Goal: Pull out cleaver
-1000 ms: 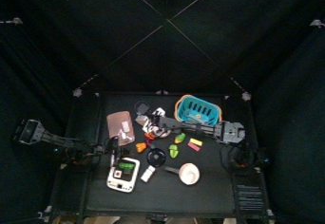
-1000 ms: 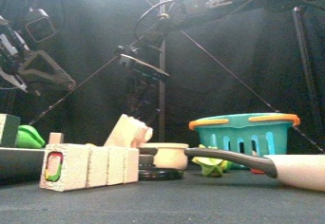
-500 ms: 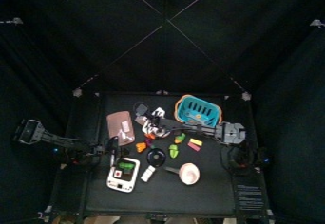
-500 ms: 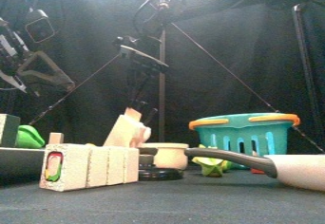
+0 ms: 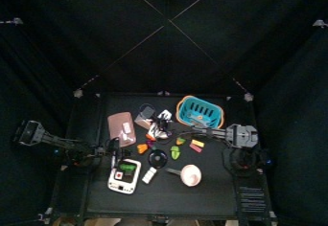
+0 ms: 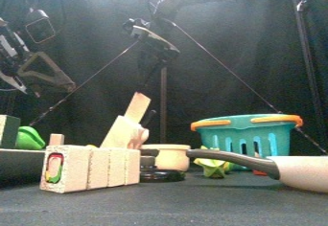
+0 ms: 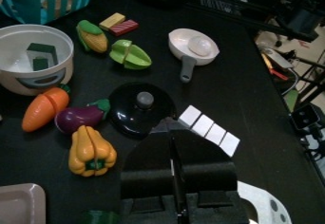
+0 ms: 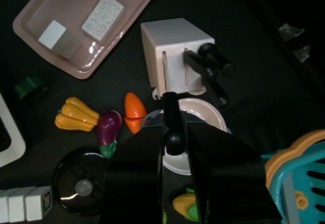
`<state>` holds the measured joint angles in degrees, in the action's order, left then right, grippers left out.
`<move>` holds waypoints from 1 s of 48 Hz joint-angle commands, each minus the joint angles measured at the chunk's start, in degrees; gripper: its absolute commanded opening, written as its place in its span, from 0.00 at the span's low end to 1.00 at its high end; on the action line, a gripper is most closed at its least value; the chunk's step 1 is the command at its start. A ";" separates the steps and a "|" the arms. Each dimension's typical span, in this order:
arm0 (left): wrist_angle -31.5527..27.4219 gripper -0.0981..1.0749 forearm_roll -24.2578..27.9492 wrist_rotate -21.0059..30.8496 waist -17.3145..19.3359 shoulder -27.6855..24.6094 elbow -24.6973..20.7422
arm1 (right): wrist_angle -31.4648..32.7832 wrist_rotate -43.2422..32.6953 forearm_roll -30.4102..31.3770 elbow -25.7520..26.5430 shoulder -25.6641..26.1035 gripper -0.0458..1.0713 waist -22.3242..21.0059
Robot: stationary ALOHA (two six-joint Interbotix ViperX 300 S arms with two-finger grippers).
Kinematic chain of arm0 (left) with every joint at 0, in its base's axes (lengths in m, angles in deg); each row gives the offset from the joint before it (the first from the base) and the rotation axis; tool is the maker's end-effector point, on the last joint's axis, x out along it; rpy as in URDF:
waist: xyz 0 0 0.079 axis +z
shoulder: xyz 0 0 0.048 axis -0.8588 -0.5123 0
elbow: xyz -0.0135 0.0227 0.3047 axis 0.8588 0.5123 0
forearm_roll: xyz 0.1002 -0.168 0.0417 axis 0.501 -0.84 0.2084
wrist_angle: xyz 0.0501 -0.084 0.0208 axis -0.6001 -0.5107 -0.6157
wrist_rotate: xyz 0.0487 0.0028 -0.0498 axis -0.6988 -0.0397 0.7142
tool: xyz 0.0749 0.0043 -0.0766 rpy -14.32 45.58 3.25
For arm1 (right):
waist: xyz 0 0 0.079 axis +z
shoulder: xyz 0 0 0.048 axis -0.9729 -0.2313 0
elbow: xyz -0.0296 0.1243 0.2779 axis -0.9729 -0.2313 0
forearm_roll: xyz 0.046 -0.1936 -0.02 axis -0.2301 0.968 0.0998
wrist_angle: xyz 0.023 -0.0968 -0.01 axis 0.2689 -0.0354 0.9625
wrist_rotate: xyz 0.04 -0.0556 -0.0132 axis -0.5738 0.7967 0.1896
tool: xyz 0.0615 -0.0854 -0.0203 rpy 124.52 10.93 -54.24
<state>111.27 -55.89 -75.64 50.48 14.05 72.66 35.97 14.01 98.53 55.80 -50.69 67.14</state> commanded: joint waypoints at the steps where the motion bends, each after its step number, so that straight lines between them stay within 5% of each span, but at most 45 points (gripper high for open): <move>1: 0.26 0.18 -0.09 0.00 0.09 0.00 -0.62 | -0.18 -0.62 1.23 -0.09 4.31 0.42 0.97; 48: 0.26 0.18 -1.32 0.00 0.09 0.00 -0.79 | 1.05 -6.33 6.33 -3.60 11.95 0.42 8.79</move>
<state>111.27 -57.03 -75.64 50.57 14.05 72.57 37.28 7.85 104.50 52.20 -41.99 75.49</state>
